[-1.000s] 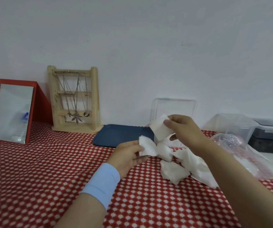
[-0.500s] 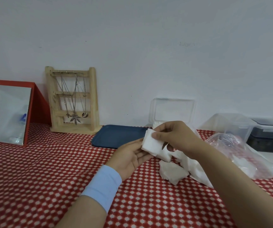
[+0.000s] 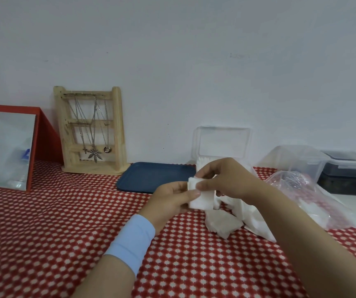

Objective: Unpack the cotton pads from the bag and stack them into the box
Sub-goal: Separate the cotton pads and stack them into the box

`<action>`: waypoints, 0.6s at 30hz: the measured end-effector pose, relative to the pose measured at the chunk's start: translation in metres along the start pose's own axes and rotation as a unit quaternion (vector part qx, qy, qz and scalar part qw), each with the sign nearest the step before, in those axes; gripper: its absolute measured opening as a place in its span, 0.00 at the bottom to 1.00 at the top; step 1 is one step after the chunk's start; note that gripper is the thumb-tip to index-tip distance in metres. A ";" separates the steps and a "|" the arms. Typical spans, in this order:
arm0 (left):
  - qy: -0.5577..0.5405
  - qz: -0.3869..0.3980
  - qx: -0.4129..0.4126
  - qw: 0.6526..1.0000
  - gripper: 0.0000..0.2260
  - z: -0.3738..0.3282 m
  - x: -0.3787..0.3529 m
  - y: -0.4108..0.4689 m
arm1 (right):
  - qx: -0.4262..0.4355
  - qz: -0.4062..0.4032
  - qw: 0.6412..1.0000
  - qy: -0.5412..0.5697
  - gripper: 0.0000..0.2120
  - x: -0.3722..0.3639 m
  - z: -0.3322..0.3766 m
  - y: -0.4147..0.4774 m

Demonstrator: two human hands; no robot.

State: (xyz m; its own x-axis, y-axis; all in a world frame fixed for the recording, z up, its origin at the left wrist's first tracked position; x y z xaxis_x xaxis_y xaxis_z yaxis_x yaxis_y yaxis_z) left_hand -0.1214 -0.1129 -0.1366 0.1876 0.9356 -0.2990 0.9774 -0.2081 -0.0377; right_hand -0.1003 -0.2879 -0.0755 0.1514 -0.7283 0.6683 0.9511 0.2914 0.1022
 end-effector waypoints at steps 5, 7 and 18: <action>0.058 -0.088 -0.014 0.994 0.08 0.006 0.011 0.005 | 0.038 0.024 0.979 -0.201 0.08 0.012 -0.001 0.000; 0.037 -0.124 -0.020 0.991 0.07 0.007 0.016 0.008 | 0.027 0.118 0.944 -0.306 0.11 0.017 -0.003 -0.006; 0.031 -0.126 -0.041 0.991 0.06 0.006 0.012 0.009 | -0.003 0.175 0.933 -0.315 0.10 0.015 -0.003 -0.010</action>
State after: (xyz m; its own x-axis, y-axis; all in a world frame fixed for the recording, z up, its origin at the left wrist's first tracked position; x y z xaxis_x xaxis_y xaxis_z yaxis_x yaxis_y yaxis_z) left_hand -0.1113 -0.1047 -0.1462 -0.0611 0.9710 -0.2313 0.9980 0.0565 -0.0265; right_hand -0.1068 -0.3040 -0.0688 0.2670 -0.0801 0.9604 0.8745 0.4389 -0.2065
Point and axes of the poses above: each hand's wrist, its own y-axis towards the middle knuckle, its own x-axis out of the back of the hand, z = x × y, the point moved 2 cm from there along y, towards the middle knuckle, and after that the axes turned 10 degrees about -y, right-handed, at the moved point
